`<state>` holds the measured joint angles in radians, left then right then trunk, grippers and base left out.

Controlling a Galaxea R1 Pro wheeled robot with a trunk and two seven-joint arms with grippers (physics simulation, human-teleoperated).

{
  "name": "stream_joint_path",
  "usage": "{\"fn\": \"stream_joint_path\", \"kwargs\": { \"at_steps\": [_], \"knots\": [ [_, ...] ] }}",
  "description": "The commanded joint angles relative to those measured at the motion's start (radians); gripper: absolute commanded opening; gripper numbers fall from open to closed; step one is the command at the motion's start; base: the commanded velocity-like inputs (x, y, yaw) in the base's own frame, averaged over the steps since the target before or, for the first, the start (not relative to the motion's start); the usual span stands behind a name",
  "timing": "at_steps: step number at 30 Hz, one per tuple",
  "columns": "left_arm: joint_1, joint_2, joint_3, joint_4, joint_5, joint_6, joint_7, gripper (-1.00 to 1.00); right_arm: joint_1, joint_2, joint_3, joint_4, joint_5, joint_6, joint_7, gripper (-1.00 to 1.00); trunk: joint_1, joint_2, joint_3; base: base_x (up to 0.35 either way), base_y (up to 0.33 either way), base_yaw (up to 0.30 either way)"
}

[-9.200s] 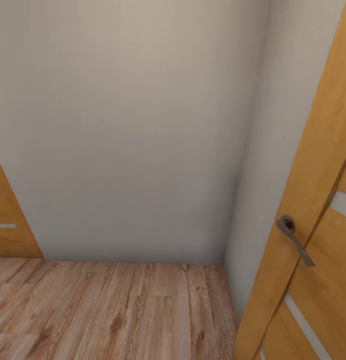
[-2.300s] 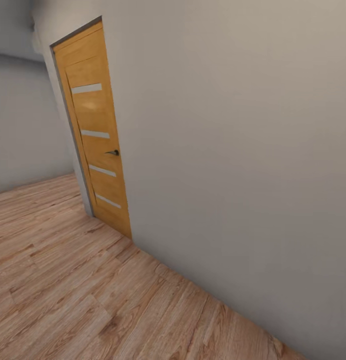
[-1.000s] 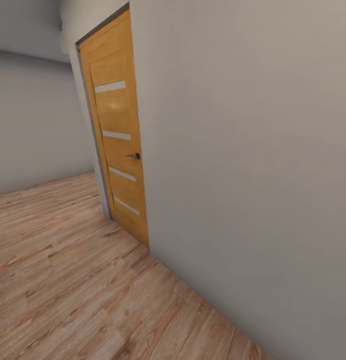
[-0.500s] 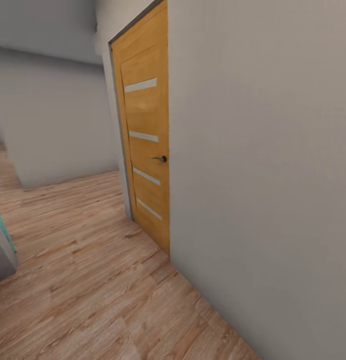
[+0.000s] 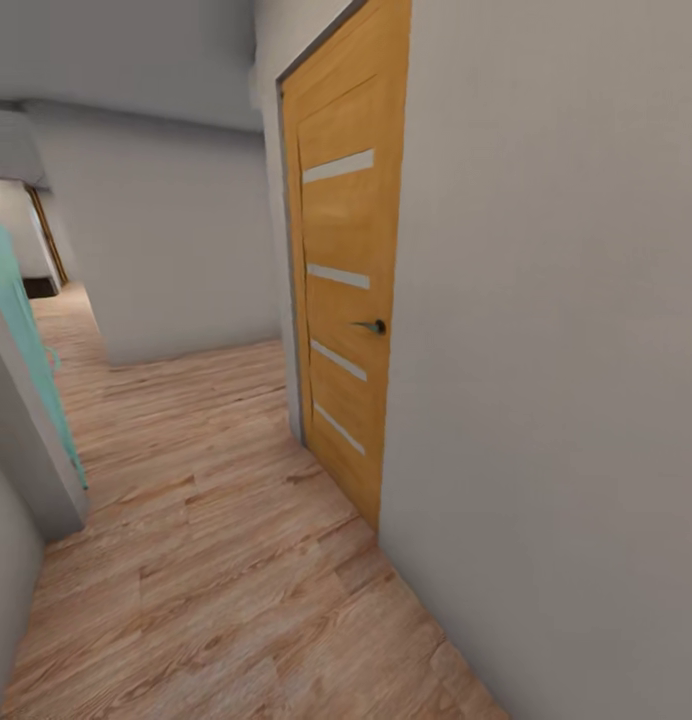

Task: Move the two storage containers from the living room to the garage. In the garage, place one container on the floor and stack the other container on top of it (either order is fine).

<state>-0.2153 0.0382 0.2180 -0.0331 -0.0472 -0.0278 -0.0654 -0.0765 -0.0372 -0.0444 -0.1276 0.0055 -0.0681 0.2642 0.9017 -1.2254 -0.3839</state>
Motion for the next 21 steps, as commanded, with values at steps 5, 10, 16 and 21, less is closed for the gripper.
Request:
{"fn": "stream_joint_path", "kwargs": {
  "at_steps": [5,10,16,21],
  "knots": [
    [-0.001,0.0,0.008,0.001,-0.005,-0.003,-0.004,1.0,-0.001,0.0,-0.005,0.001,0.001,-0.003,0.004,1.0,0.001,-0.001,-0.001,0.317,0.0,0.286],
    [-0.001,0.0,0.008,0.001,-0.005,-0.003,-0.004,1.0,0.0,0.0,-0.005,0.001,0.001,-0.003,0.004,1.0,0.001,-0.001,-0.001,0.317,0.0,0.286],
    [-0.001,0.0,0.008,0.001,-0.005,-0.003,-0.004,1.0,0.0,0.0,-0.005,0.001,0.001,-0.003,0.004,1.0,0.001,-0.001,-0.001,0.316,0.0,0.286],
    [-0.001,0.0,0.008,0.001,-0.005,-0.003,-0.004,1.0,-0.001,0.0,-0.005,0.001,0.001,-0.003,0.004,1.0,0.001,-0.001,-0.001,0.316,0.0,0.286]
  ]
}}
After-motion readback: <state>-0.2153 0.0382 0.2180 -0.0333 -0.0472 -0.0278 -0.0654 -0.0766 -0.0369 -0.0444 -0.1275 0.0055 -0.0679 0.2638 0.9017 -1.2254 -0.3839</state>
